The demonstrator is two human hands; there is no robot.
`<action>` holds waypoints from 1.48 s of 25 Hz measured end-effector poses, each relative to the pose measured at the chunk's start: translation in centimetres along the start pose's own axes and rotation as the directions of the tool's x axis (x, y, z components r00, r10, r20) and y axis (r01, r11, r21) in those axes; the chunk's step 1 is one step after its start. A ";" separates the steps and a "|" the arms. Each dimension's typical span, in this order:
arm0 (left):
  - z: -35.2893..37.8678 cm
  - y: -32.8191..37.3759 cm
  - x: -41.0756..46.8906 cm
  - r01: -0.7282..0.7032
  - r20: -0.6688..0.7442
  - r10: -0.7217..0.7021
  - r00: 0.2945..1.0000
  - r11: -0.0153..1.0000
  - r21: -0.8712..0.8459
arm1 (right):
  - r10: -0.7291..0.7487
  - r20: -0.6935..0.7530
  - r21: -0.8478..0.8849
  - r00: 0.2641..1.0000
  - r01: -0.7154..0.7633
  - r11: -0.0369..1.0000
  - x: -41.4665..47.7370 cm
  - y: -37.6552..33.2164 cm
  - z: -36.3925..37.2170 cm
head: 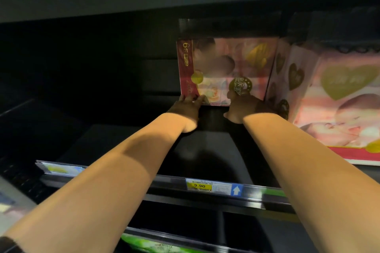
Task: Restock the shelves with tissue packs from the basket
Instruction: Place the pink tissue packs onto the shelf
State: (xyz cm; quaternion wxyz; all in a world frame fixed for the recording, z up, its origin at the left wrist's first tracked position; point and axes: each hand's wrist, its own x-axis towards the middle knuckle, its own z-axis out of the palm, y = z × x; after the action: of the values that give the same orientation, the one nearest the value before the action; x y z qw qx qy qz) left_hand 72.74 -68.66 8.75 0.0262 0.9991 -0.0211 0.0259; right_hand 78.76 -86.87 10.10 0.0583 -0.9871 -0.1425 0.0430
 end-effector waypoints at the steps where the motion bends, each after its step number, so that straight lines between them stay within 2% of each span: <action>1: -0.1 0.1 -0.4 -0.001 0.012 0.001 1.000 1.000 0.023 | -0.006 0.005 0.002 1.000 0.006 1.000 -0.3 0.0 0.0; 6: -2.7 0.1 -3.2 0.012 0.061 -0.009 0.998 0.999 -0.046 | -0.024 0.058 -0.042 0.998 0.027 0.999 -3.3 -0.5 -0.5; 9: -4.0 0.1 -6.6 -0.049 -0.009 0.050 0.999 0.999 0.013 | 0.002 0.036 -0.066 0.999 0.001 0.998 -6.9 -1.9 -1.1; 12: -4.8 -0.2 -10.2 -0.085 -0.078 0.098 0.992 0.985 0.150 | 0.046 -0.072 -0.048 0.996 -0.049 0.998 -11.9 -3.8 -1.7; 15: -5.7 -0.7 -12.8 -0.118 -0.116 0.144 0.983 0.972 0.204 | 0.037 -0.242 -0.093 0.970 -0.062 0.994 -16.9 -5.8 -1.9; 18: -5.8 -1.0 -15.4 -0.252 -0.209 0.291 0.934 0.948 0.193 | 0.101 -0.305 -0.055 0.947 -0.124 0.991 -20.9 -7.4 -1.1; 23: -3.7 -0.3 -21.4 -0.437 -0.256 0.464 0.848 0.886 0.156 | 0.244 -0.350 0.007 0.904 -0.258 0.966 -28.2 -9.4 2.4; 27: -0.5 0.7 -26.0 -0.624 -0.319 0.602 0.732 0.780 0.040 | 0.386 -0.399 0.040 0.832 -0.405 0.914 -35.2 -10.1 6.8; 32: 4.4 3.5 -32.3 -0.761 -0.236 0.745 0.624 0.648 0.031 | 0.531 -0.317 0.015 0.786 -0.556 0.831 -44.3 -10.2 12.1; 37: 8.0 7.7 -38.1 -0.816 -0.169 0.799 0.578 0.570 -0.097 | 0.678 -0.221 -0.006 0.701 -0.696 0.718 -53.0 -9.3 16.7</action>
State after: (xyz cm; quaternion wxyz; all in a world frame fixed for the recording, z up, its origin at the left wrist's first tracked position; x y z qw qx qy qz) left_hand 34.75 -75.25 -0.85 0.0946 0.8704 -0.4755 0.0861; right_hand 23.86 -91.51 -1.62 0.0083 -0.9695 0.2408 -0.0457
